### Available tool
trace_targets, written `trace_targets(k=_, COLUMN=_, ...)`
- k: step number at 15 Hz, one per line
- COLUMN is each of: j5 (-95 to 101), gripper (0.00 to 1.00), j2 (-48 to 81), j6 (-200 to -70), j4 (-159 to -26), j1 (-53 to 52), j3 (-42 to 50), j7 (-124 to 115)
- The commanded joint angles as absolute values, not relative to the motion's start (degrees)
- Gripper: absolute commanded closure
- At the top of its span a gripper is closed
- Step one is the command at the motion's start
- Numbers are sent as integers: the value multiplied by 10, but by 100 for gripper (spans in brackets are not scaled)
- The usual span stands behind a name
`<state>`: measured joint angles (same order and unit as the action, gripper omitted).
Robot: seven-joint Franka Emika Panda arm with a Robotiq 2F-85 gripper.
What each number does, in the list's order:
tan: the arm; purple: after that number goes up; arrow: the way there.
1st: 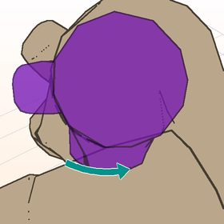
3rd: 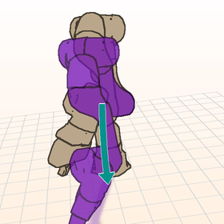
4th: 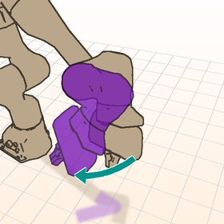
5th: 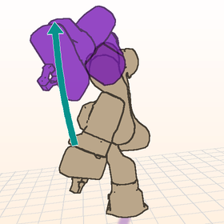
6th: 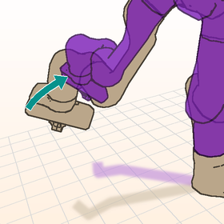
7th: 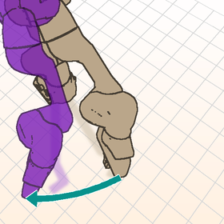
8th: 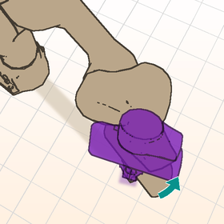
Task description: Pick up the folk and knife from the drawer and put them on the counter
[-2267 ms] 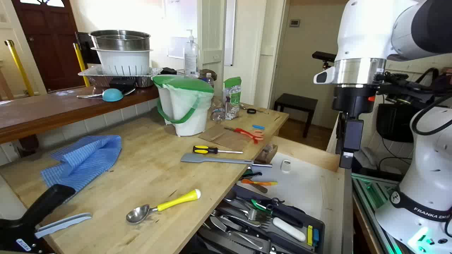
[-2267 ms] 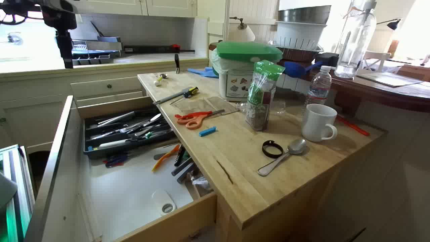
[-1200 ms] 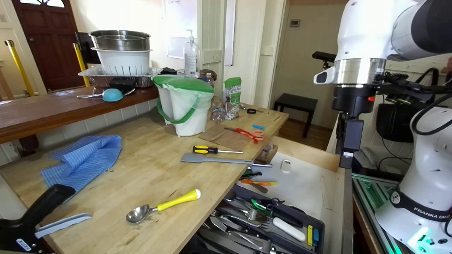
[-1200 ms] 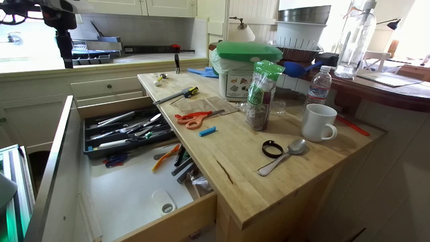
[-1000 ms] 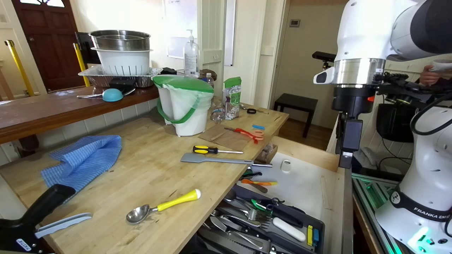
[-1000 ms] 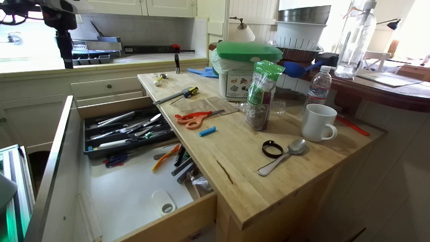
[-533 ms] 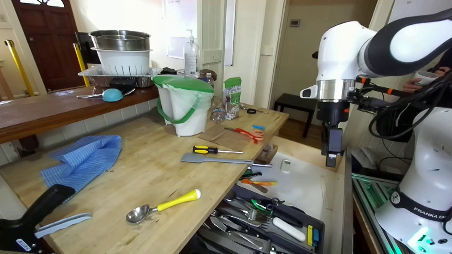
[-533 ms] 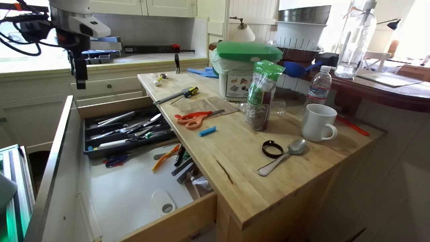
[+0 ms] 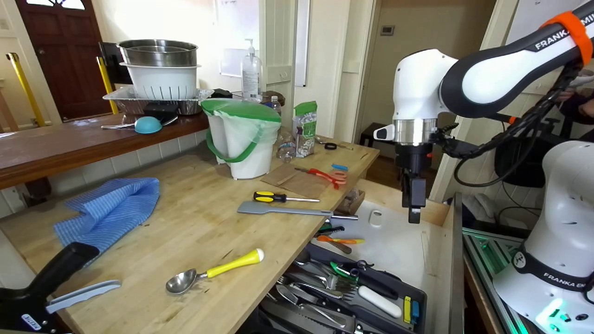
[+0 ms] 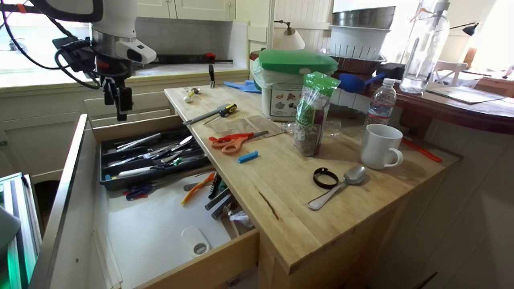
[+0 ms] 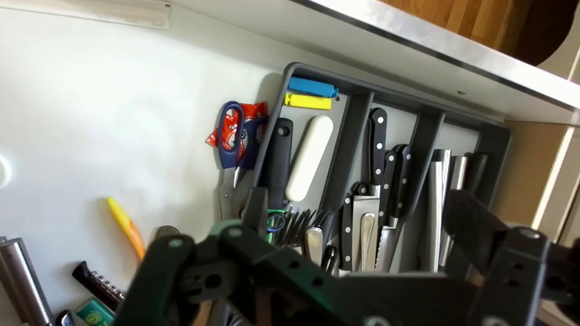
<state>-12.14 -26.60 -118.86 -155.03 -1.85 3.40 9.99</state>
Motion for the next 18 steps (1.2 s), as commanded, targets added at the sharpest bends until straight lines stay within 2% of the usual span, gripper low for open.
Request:
trace_targets(k=1, j5=-139, gripper=0, j2=-258, j6=-1208, j4=-1551, j1=-21, j3=36, j7=93)
trace_targets(k=8, j5=-203, gripper=0, j2=-77, j6=-1398, j4=-1510, j1=-24, j3=21, j7=11)
trace_targets(k=14, j5=-165, gripper=0, j2=59, j6=-1430, j4=-1449, j1=-36, j3=-22, j7=-100)
trace_targets(k=18, j5=-182, gripper=0, j2=53, j6=-1418, j4=-1451, j1=-31, j3=-26, j7=-73)
